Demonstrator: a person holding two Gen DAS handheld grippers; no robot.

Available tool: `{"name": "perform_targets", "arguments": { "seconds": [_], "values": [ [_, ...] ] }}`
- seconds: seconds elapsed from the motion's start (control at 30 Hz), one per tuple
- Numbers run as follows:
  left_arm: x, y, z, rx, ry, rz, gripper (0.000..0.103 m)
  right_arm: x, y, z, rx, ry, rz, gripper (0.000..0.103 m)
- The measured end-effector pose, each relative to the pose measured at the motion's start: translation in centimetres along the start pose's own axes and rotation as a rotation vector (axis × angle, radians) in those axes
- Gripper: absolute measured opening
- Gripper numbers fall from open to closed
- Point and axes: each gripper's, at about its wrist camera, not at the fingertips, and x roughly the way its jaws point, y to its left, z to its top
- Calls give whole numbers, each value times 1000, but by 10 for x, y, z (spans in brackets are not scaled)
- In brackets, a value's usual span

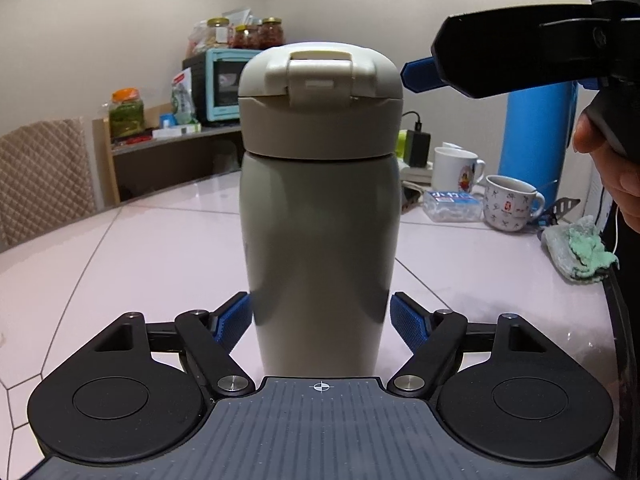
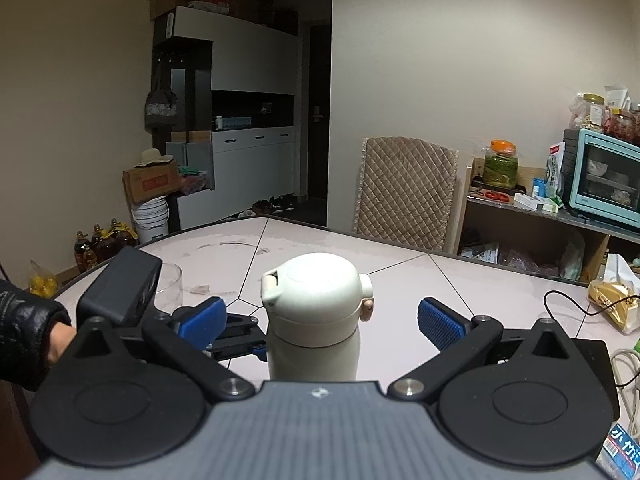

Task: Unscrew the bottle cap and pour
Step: 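Close the right gripper on the bottle cap above the left gripper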

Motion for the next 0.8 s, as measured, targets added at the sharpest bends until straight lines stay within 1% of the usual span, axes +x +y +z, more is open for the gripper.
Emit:
{"name": "perform_targets", "arguments": {
  "seconds": [0.07, 0.2, 0.5, 0.67, 0.8],
  "values": [
    [1, 0, 0, 9, -4, -7, 80, 1, 0, 1, -4, 1, 6, 103],
    [3, -1, -1, 24, -10, -8, 72, 3, 1, 1, -13, -2, 20, 103],
    [3, -1, -5, 29, -35, -15, 72, 7, 3, 4, -27, -8, 27, 103],
    [3, 0, -7, 28, -43, -27, 72, 13, 9, 8, -18, -10, 5, 103],
    [3, 0, -7, 31, -47, -29, 72, 19, 16, 11, -8, -15, -54, 101]
  ]
}}
